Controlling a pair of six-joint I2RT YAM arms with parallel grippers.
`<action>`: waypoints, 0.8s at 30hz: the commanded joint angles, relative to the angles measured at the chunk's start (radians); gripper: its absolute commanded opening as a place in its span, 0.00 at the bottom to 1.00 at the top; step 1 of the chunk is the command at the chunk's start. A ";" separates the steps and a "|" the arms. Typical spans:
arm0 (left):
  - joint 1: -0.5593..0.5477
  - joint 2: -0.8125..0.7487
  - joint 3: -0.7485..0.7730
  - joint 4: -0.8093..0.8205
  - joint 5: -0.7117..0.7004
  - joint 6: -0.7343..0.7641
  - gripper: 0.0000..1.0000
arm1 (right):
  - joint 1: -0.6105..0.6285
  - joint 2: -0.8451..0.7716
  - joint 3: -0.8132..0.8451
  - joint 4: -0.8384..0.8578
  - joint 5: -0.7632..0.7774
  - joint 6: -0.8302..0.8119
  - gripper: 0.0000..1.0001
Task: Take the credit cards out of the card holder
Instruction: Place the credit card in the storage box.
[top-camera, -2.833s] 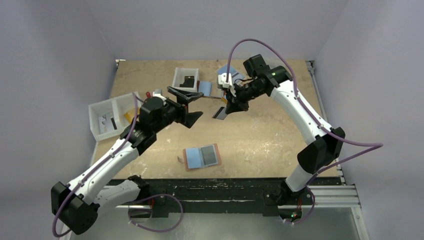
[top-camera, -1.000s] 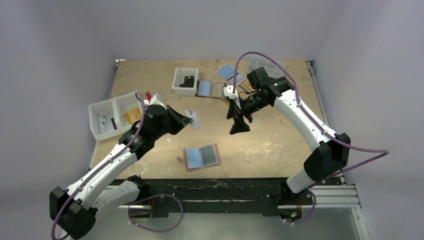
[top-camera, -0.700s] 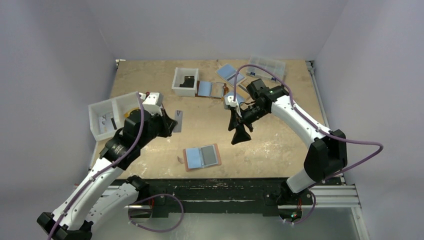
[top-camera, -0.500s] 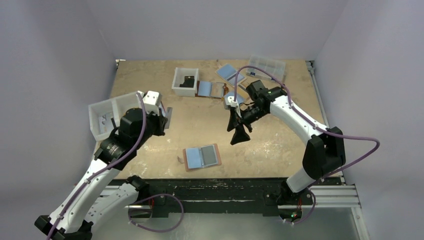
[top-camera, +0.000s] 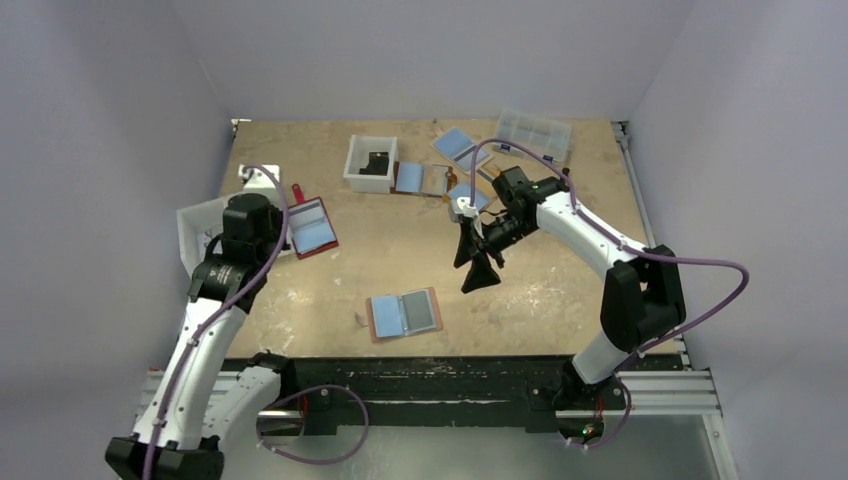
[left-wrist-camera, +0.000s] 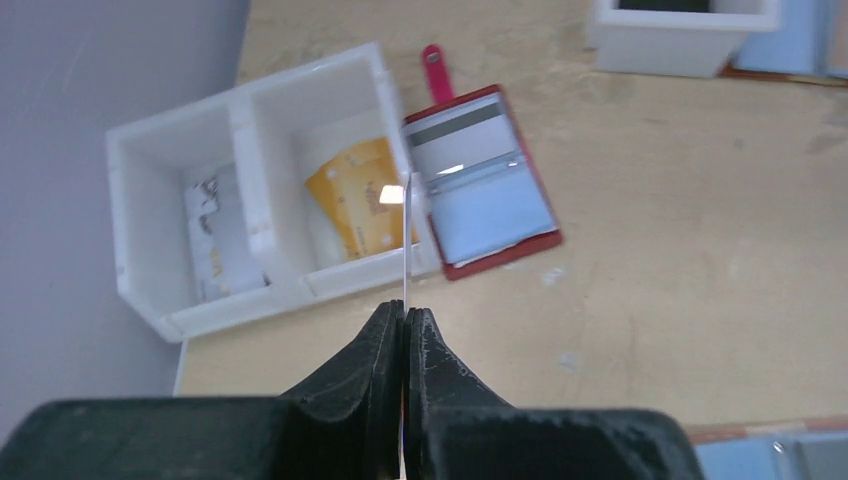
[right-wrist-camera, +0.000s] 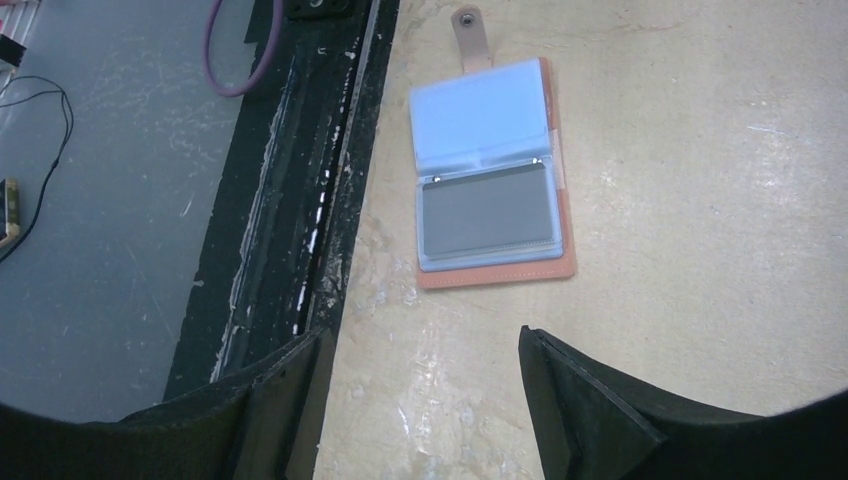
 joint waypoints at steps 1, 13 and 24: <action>0.299 0.039 -0.060 0.127 0.177 0.028 0.00 | -0.014 -0.015 -0.010 -0.010 -0.047 -0.044 0.76; 0.717 0.275 -0.051 0.357 0.233 0.065 0.00 | -0.067 -0.034 -0.034 -0.060 -0.052 -0.113 0.75; 0.887 0.515 0.044 0.349 0.542 0.148 0.00 | -0.069 -0.027 -0.022 -0.120 -0.065 -0.180 0.75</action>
